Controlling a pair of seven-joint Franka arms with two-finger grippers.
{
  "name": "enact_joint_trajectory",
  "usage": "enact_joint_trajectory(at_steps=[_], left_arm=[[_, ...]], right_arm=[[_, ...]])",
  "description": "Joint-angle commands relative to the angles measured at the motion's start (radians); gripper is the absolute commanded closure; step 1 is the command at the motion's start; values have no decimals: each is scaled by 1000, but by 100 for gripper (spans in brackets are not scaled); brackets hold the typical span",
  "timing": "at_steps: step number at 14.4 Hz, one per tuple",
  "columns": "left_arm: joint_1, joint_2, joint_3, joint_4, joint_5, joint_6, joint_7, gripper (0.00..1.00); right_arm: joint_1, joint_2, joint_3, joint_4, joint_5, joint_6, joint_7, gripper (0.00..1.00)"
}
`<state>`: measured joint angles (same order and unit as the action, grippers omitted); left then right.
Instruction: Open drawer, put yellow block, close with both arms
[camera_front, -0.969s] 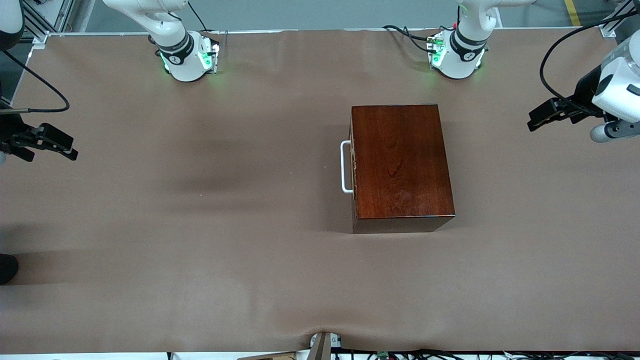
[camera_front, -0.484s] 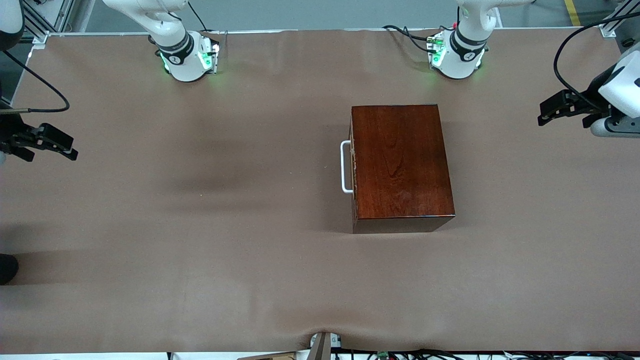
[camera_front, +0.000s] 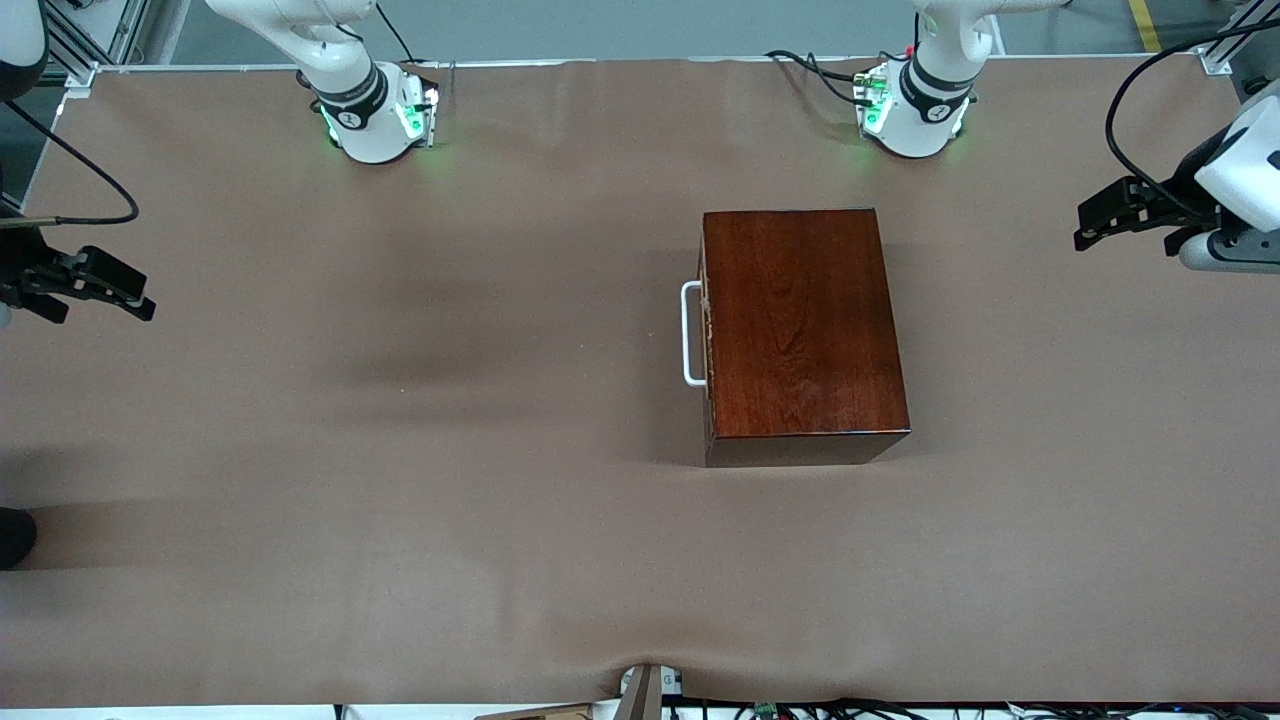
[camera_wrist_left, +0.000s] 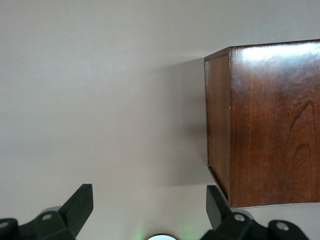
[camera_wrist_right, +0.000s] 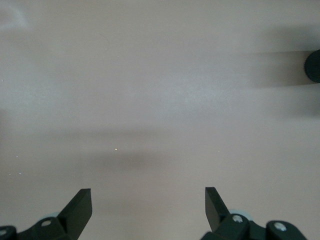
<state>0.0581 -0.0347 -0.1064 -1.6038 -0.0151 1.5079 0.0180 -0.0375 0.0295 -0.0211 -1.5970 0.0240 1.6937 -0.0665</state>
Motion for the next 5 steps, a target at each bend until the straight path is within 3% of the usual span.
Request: enact_joint_trajectory(at_steps=[1, 5], left_arm=[[8, 7, -6, 7, 44, 2, 17, 0], [2, 9, -7, 7, 64, 11, 2, 0]], right_arm=[[2, -19, 3, -6, -12, -11, 7, 0], [1, -22, 3, -6, -10, -14, 7, 0]])
